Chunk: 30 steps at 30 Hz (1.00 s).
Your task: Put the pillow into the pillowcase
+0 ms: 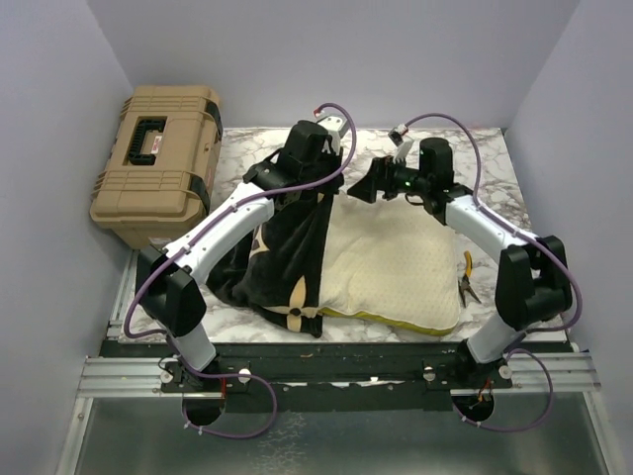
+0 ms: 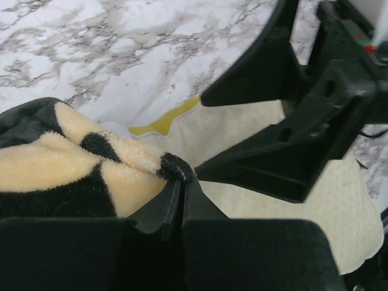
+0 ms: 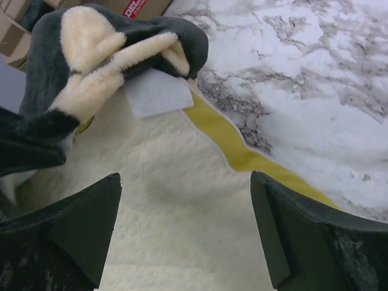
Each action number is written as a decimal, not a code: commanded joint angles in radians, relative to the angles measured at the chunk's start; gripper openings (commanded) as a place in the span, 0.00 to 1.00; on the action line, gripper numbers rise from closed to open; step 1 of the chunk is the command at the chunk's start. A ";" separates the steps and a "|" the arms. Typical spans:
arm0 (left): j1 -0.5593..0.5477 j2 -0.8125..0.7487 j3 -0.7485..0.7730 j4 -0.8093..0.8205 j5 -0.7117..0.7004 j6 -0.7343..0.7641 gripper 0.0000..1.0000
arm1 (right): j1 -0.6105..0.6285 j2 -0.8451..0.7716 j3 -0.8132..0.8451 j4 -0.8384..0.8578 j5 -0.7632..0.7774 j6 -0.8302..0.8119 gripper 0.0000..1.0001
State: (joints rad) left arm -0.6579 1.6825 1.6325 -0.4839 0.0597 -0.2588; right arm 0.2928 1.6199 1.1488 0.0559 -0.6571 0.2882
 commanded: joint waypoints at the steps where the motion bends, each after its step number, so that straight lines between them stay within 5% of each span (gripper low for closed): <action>1: -0.014 -0.033 -0.010 0.103 0.147 -0.046 0.00 | -0.004 0.161 0.053 0.175 -0.127 -0.046 0.93; 9: -0.002 -0.068 -0.028 0.133 0.133 -0.082 0.00 | 0.033 0.388 0.115 0.567 -0.385 0.282 0.84; 11: 0.004 -0.080 -0.036 0.138 0.129 -0.087 0.00 | 0.048 0.422 0.124 0.677 -0.434 0.392 0.58; 13: 0.012 -0.095 -0.048 0.141 0.118 -0.089 0.00 | 0.059 0.433 0.113 0.766 -0.455 0.467 0.12; 14: 0.017 -0.102 -0.056 0.143 0.107 -0.092 0.00 | 0.063 0.424 0.091 0.789 -0.447 0.486 0.02; 19: 0.045 -0.142 -0.106 0.159 0.046 -0.105 0.00 | 0.063 0.290 -0.039 0.818 -0.458 0.518 0.00; 23: 0.055 -0.146 -0.103 0.167 0.001 -0.119 0.00 | 0.063 0.106 -0.118 0.675 -0.442 0.436 0.00; 30: 0.015 -0.006 0.091 0.185 0.170 -0.182 0.00 | 0.062 -0.136 -0.162 0.539 -0.387 0.456 0.00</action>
State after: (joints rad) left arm -0.6094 1.5944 1.5692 -0.4004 0.1249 -0.3897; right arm 0.3393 1.5906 0.9962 0.6579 -1.0306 0.7181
